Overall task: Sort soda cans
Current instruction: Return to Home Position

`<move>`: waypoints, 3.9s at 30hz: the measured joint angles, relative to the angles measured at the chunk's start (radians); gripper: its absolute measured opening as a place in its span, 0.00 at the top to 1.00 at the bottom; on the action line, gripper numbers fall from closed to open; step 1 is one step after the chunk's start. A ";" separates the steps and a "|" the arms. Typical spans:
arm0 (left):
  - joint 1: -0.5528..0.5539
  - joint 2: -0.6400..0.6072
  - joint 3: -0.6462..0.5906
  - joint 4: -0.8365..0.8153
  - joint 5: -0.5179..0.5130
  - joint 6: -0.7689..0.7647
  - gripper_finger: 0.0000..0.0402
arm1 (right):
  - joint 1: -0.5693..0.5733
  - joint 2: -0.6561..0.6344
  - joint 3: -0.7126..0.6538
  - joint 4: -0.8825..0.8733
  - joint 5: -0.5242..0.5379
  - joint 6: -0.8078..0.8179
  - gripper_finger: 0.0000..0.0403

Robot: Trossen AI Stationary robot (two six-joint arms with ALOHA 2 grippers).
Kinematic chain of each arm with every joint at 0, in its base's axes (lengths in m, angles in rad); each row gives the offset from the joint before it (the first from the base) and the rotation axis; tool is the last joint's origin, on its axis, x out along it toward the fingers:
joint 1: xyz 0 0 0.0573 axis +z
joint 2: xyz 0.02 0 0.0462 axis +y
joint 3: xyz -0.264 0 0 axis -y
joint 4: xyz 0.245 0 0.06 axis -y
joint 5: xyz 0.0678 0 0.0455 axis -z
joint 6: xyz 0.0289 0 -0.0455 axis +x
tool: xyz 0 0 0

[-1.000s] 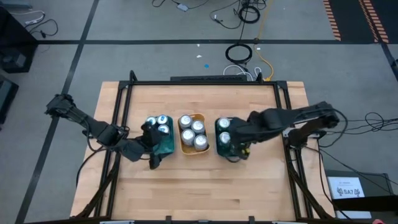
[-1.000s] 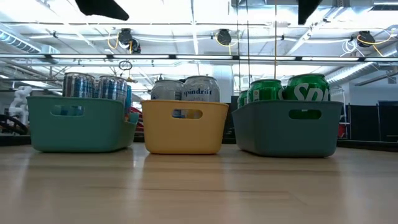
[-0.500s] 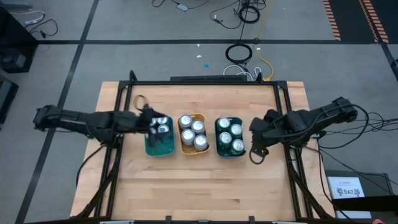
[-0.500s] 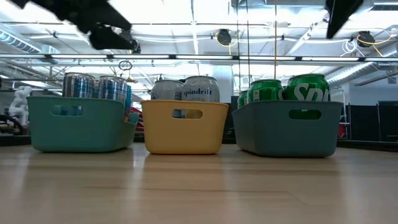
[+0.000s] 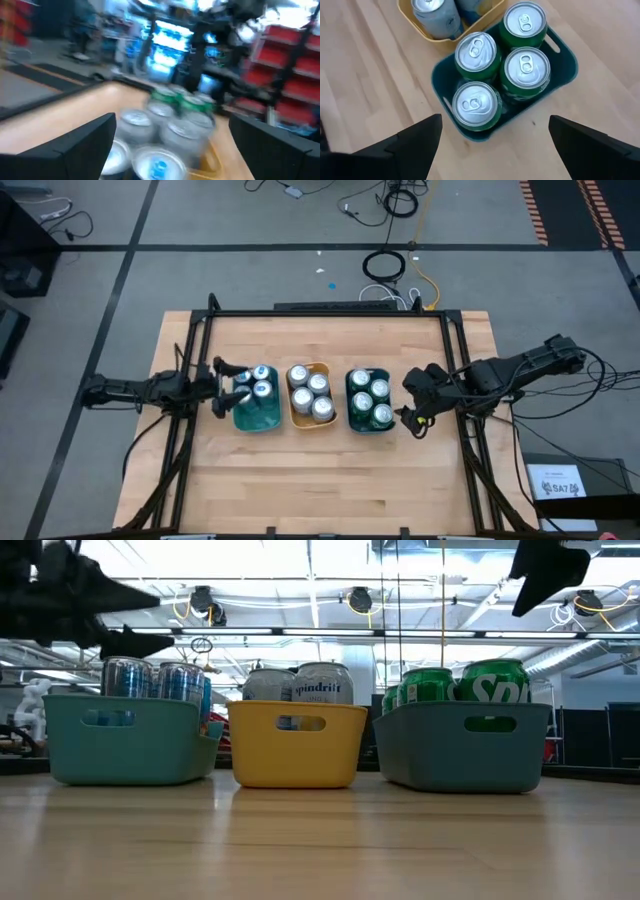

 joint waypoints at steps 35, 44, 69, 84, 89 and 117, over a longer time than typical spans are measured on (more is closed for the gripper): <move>0.002 0.033 -0.002 0.001 -0.072 0.164 0.01 | -0.232 -1.114 -1.083 1.066 -0.263 -0.676 0.11; 0.002 0.046 -0.002 -0.001 -0.070 0.164 0.01 | -0.241 -1.105 -1.123 1.129 -0.330 -0.794 0.11; 0.002 0.051 -0.002 0.001 -0.071 0.164 0.01 | -0.241 -1.085 -1.123 1.133 -0.339 -0.809 0.11; 0.002 0.051 -0.002 0.002 -0.072 0.164 0.01 | -0.241 -1.085 -1.123 1.133 -0.338 -0.809 0.11; 0.002 0.051 -0.002 0.002 -0.072 0.164 0.01 | -0.241 -1.085 -1.123 1.134 -0.338 -0.809 0.11; 0.002 0.051 -0.002 0.002 -0.072 0.164 0.01 | -0.241 -1.085 -1.123 1.134 -0.338 -0.809 0.11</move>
